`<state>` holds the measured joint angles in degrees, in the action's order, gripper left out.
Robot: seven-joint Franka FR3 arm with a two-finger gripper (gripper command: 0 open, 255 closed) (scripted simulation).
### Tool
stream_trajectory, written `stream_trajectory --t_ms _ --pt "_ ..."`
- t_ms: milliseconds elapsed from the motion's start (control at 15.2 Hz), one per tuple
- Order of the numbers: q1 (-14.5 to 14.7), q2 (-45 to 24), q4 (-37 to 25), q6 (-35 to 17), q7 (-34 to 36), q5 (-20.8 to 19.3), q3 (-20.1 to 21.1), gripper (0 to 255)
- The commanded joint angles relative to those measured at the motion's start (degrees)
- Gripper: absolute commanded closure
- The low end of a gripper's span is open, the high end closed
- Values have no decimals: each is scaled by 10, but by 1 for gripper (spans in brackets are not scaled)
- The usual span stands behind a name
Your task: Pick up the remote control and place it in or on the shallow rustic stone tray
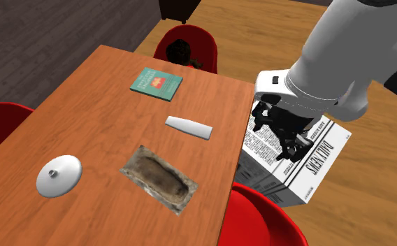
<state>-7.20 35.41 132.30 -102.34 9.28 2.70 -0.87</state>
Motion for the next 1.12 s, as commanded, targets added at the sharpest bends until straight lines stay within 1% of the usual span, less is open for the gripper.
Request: stream_trajectory --t_ms 0,528,1056 --pt "-14 -24 -1 -19 13 -6 -7 0" --pt "-67 -134 -9 -104 62 -24 -41 0" --pt "-114 -246 -34 -175 109 -32 -81 0"
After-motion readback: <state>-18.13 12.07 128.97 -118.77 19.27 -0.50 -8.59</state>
